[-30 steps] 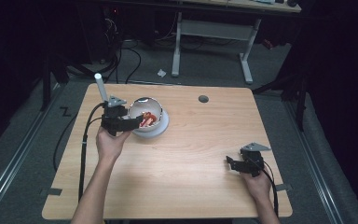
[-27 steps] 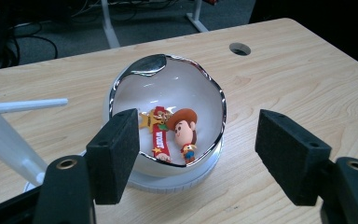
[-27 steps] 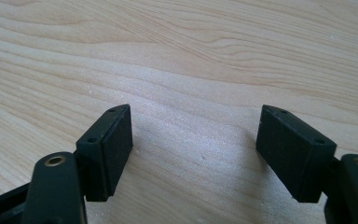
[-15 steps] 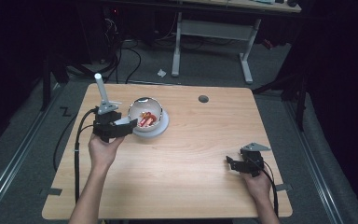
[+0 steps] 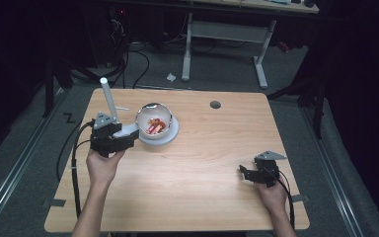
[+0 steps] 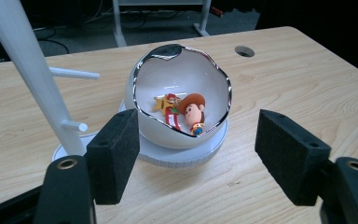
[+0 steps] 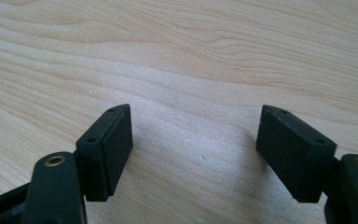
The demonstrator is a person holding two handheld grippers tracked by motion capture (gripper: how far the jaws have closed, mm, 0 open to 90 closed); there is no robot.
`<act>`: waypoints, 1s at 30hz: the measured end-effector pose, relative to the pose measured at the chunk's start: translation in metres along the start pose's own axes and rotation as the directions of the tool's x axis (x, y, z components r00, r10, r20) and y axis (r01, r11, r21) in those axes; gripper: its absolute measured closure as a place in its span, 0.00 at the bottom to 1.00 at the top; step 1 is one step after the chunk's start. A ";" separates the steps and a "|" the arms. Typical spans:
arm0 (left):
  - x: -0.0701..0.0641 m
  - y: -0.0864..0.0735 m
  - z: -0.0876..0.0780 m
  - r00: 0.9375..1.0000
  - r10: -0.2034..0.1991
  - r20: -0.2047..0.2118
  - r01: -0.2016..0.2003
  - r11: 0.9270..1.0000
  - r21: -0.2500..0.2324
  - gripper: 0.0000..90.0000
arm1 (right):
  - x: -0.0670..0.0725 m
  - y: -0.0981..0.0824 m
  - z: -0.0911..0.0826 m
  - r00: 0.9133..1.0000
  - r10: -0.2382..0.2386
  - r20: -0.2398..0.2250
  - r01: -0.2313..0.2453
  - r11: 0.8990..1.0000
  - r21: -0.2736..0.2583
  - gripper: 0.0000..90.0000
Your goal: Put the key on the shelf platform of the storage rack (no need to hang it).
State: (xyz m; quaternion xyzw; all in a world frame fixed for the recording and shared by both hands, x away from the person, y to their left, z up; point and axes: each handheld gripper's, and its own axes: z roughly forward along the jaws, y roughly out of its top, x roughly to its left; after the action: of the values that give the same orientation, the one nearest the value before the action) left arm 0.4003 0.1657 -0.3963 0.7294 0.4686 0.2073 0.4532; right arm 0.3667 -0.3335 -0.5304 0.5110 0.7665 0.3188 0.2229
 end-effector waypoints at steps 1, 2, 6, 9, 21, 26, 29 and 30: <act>0.000 -0.001 -0.001 1.000 0.002 -0.005 -0.002 1.000 -0.001 0.34 | 0.000 0.000 0.000 1.000 0.000 0.000 0.000 1.000 0.000 0.30; 0.001 -0.002 -0.002 1.000 0.002 -0.008 -0.002 1.000 -0.002 0.34 | 0.000 0.000 0.000 1.000 0.000 0.000 0.000 1.000 0.000 0.30; 0.005 -0.006 -0.008 1.000 -0.005 -0.017 0.005 1.000 -0.005 0.34 | 0.000 0.000 0.000 1.000 0.000 0.000 0.000 1.000 0.000 0.30; 0.006 -0.009 -0.013 1.000 -0.009 -0.019 0.009 1.000 -0.016 0.34 | 0.000 0.000 0.000 1.000 0.000 0.000 0.000 1.000 0.000 0.30; 0.008 -0.018 -0.025 1.000 -0.018 -0.022 0.017 1.000 -0.025 0.34 | 0.000 0.000 0.000 1.000 0.000 0.001 0.000 1.000 0.000 0.30; 0.006 -0.020 -0.030 1.000 -0.015 -0.021 0.014 0.999 -0.032 0.34 | 0.000 0.000 0.000 1.000 0.000 0.001 0.000 1.000 0.000 0.30; 0.005 -0.022 -0.032 1.000 -0.018 -0.014 0.017 0.999 -0.038 0.34 | 0.000 0.000 0.000 1.000 0.000 0.001 0.000 1.000 0.000 0.30; 0.004 -0.023 -0.033 1.000 -0.018 -0.013 0.017 0.999 -0.038 0.34 | 0.000 0.000 0.000 1.000 0.000 0.001 0.000 1.000 0.000 0.30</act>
State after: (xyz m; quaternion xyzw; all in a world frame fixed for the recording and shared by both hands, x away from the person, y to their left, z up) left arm 0.3673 0.1882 -0.4000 0.7152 0.4740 0.2170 0.4654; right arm 0.3667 -0.3334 -0.5304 0.5111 0.7665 0.3186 0.2233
